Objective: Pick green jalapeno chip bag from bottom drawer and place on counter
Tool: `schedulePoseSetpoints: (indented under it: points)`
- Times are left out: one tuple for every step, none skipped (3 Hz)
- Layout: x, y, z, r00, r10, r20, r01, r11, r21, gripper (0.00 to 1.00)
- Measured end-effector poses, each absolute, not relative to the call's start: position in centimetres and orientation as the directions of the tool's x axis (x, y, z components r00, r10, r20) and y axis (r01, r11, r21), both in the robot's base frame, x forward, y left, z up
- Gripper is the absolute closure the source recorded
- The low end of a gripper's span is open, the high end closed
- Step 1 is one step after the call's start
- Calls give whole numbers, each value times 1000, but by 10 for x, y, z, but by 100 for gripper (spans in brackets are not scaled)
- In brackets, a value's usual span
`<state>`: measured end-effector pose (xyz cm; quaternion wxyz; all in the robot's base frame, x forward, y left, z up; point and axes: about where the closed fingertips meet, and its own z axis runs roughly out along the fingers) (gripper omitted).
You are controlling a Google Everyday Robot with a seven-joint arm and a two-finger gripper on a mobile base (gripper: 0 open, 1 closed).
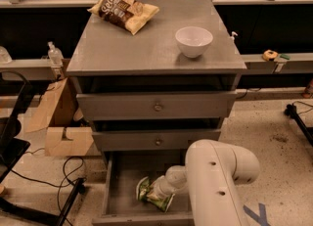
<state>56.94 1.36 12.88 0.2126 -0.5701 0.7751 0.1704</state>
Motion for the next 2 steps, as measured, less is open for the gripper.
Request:
schedulePoseSetpoints:
  points:
    - [568,15,128,-260,-811,-524,-957,291,24,100]
    - [567,14,135,-256,-810,-527,-957,288,22,100]
